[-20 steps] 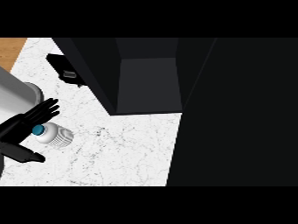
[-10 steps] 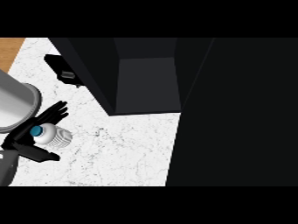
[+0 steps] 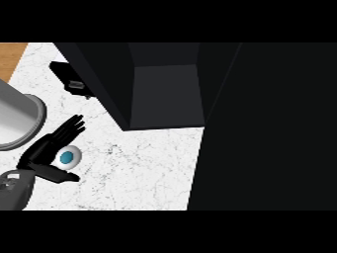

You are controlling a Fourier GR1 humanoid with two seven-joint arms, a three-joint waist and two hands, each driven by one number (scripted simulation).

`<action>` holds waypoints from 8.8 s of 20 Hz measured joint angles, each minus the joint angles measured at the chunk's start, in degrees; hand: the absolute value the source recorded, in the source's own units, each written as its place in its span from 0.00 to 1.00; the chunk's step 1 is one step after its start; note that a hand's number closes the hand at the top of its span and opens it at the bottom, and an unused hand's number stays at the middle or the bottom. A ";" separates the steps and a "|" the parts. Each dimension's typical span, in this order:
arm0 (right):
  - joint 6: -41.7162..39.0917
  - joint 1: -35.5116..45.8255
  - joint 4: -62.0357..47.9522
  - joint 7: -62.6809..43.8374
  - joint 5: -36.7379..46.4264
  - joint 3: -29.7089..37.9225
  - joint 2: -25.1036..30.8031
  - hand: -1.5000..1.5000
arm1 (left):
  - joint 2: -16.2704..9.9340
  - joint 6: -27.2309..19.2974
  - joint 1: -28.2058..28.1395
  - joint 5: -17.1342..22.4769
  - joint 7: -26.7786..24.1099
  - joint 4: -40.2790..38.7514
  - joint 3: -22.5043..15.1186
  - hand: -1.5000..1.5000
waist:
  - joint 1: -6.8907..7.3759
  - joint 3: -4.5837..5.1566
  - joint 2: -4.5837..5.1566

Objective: Pick up the bottled water, place it into the cabinet and close the cabinet

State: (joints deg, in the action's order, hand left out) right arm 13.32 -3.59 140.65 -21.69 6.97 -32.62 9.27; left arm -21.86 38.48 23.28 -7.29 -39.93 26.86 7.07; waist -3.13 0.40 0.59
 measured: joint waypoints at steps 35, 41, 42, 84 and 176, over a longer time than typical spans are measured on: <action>5.17 -1.43 0.22 -0.06 0.26 -2.89 3.61 0.00 | 20.79 -39.09 -1.68 17.71 -1.33 19.22 -10.82 1.00 | 2.70 -0.38 -0.84; 5.98 -2.79 0.46 1.25 0.50 -4.07 4.84 0.00 | 20.06 -46.36 -3.05 23.31 6.01 26.19 -16.91 1.00 | 2.65 -0.38 -0.74; 6.34 -2.77 0.30 1.64 0.46 -4.07 4.60 0.00 | 20.12 -47.42 -3.17 23.96 7.26 27.49 -17.95 1.00 | 2.73 -0.37 -0.72; 4.03 -11.94 1.45 13.72 -4.94 -1.12 11.20 0.00 | 21.86 -74.23 38.36 37.71 5.45 -12.97 -22.43 0.00 | -0.63 -0.38 0.31; 8.58 26.65 -8.98 -19.27 4.85 -18.71 3.38 1.00 | -6.99 -41.83 -34.95 46.30 11.38 72.97 -21.92 1.00 | 5.73 -0.16 -0.47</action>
State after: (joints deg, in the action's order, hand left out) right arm 21.90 23.07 131.67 -40.96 11.82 -51.32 12.65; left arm -28.85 -3.35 -11.67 39.00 -28.54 99.83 -14.85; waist 2.60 0.24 0.11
